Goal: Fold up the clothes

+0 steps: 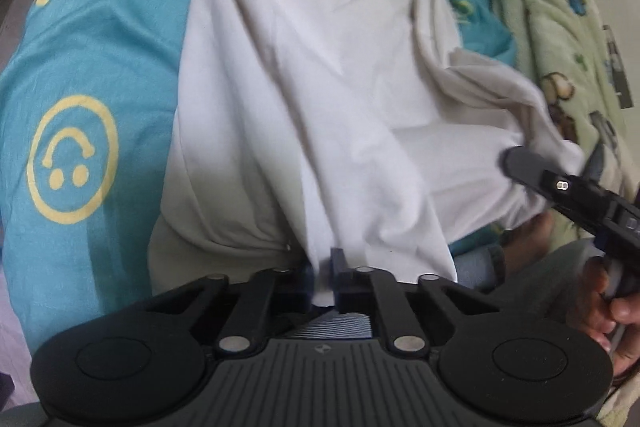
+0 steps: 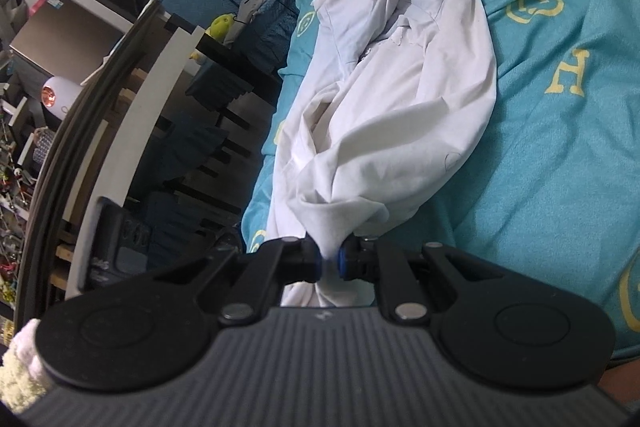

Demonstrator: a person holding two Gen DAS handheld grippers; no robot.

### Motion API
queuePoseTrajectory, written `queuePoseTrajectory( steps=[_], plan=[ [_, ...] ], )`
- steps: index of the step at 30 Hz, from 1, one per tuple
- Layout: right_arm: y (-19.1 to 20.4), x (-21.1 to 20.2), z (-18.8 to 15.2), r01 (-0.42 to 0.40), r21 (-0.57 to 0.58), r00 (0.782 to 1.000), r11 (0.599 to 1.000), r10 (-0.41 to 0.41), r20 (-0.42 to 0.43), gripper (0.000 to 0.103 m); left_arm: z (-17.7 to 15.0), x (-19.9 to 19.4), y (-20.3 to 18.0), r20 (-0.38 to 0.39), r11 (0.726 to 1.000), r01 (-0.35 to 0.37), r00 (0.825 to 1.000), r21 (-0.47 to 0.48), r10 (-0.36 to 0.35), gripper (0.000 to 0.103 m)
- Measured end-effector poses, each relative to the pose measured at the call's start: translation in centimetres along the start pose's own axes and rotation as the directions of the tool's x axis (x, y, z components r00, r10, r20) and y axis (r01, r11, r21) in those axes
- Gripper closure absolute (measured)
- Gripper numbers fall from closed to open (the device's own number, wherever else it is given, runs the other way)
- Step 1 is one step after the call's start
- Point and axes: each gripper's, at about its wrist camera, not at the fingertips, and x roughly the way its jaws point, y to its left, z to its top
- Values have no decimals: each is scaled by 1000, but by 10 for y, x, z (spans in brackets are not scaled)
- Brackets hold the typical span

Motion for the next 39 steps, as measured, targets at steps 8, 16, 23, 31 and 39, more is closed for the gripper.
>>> queuePoseTrajectory(
  steps=[8, 16, 23, 31, 39],
  plan=[
    [-3, -33, 10, -29, 72, 995, 997, 22, 101, 91, -16, -85, -6, 280, 966, 252, 932, -50, -229, 100],
    [20, -110, 12, 25, -14, 980, 1000, -22, 196, 92, -62, -146, -9, 455, 908, 415, 821, -61, -345, 101],
    [20, -160, -24, 83, -70, 984, 994, -70, 164, 92, -121, -163, -3, 474, 885, 464, 788, -39, -392, 101],
    [16, -161, -6, 96, -53, 979, 994, -85, 185, 92, -104, -162, -14, 549, 920, 392, 766, 13, -334, 101],
    [-2, -98, 95, 176, 7, 952, 984, -172, 254, 92, 12, -146, -41, 674, 960, 278, 701, 41, -232, 100]
  ],
)
